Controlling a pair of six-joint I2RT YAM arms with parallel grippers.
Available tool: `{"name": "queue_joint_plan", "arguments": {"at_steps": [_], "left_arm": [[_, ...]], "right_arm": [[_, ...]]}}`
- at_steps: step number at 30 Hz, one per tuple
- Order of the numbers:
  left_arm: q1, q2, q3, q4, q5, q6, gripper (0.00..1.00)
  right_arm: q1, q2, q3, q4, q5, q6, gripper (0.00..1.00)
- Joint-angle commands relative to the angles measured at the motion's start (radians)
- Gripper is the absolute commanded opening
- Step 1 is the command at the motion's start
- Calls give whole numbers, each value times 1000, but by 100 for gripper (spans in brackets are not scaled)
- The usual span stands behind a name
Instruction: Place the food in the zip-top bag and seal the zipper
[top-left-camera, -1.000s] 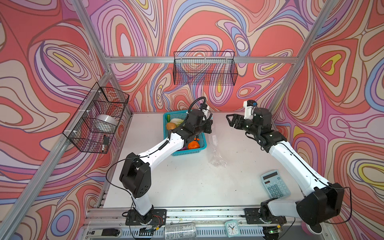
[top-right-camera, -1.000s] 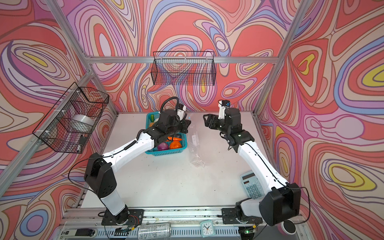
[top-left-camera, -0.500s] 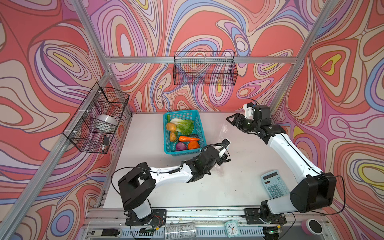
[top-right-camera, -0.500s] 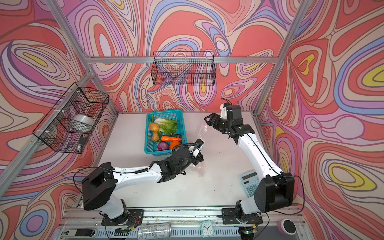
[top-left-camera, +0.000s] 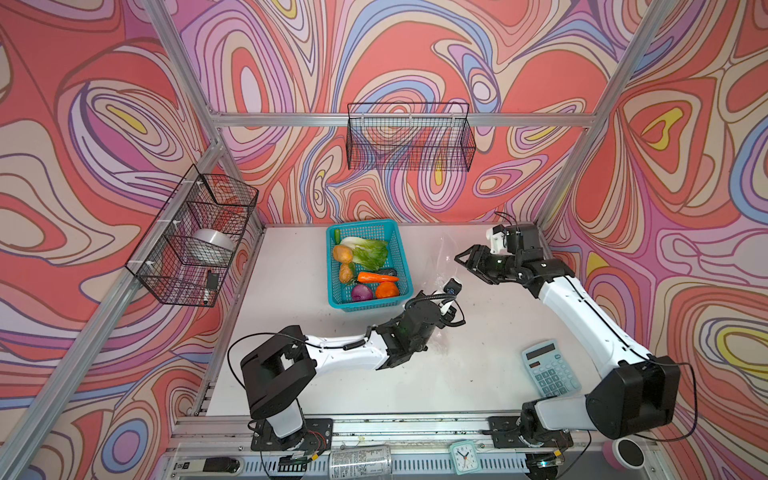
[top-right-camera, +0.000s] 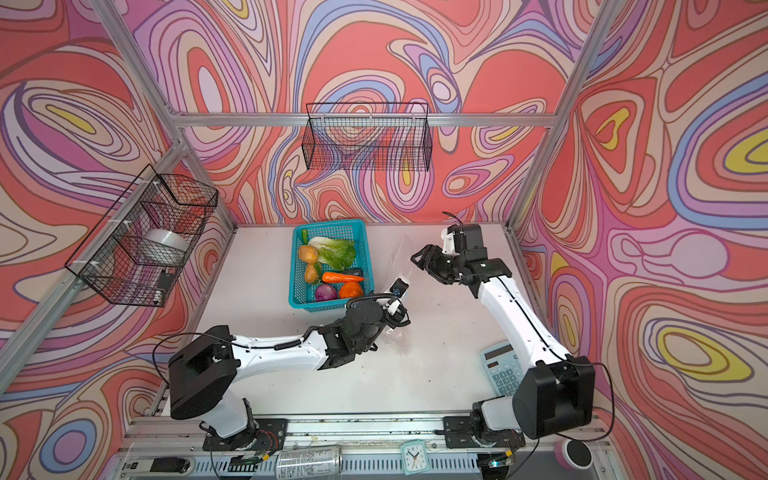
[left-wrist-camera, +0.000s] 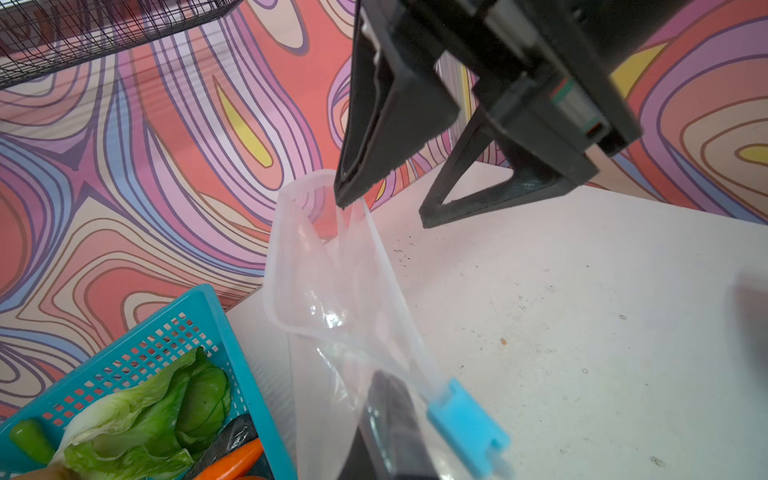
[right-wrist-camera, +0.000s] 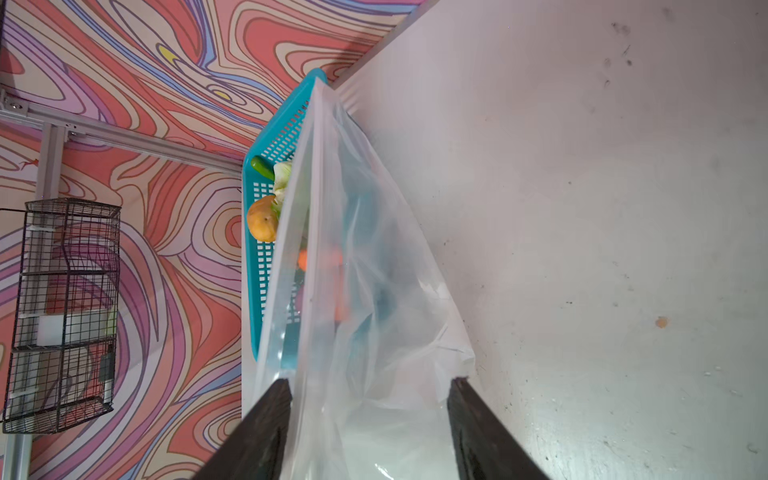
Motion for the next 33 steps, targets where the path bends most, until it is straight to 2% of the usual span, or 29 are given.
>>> {"name": "queue_joint_plan", "arguments": {"at_steps": [1,4,5,7,9,10,12,13,14,18,26,30,33], "left_arm": [[-21,23,19,32,-34,34,0],[-32,34,21,40,-56,42,0],[-34,37,23,41,-62,45,0],[-36,41,27,41,-75,49,0],[-37,43,41,27,-88,50,3],[-36,40,55,5,-93,47,17],[-35,9,132,-152,-107,-28,76],[-29,-10,168,-224,-84,-73,92],[-18,-33,200,-303,-37,-122,100],[45,-118,248,-436,163,-270,100],[180,-173,262,-528,398,-503,100],[231,-168,255,-529,474,-581,100],[270,-141,261,-512,546,-635,100]], "right_arm": [[-1,29,34,58,-37,5,62],[-1,55,52,38,-34,-9,55],[-1,63,50,31,-36,-10,49],[-1,70,39,24,-34,-12,32],[-1,59,24,33,-22,-10,9],[-1,51,22,36,-14,-13,1],[-1,40,46,20,21,-41,0],[-1,38,65,5,47,-62,0],[-2,35,88,-5,80,-88,0],[-18,51,173,-4,176,-186,0],[-49,88,358,74,345,-403,0],[-50,75,330,121,295,-441,0],[-49,80,247,158,146,-398,0]]}}
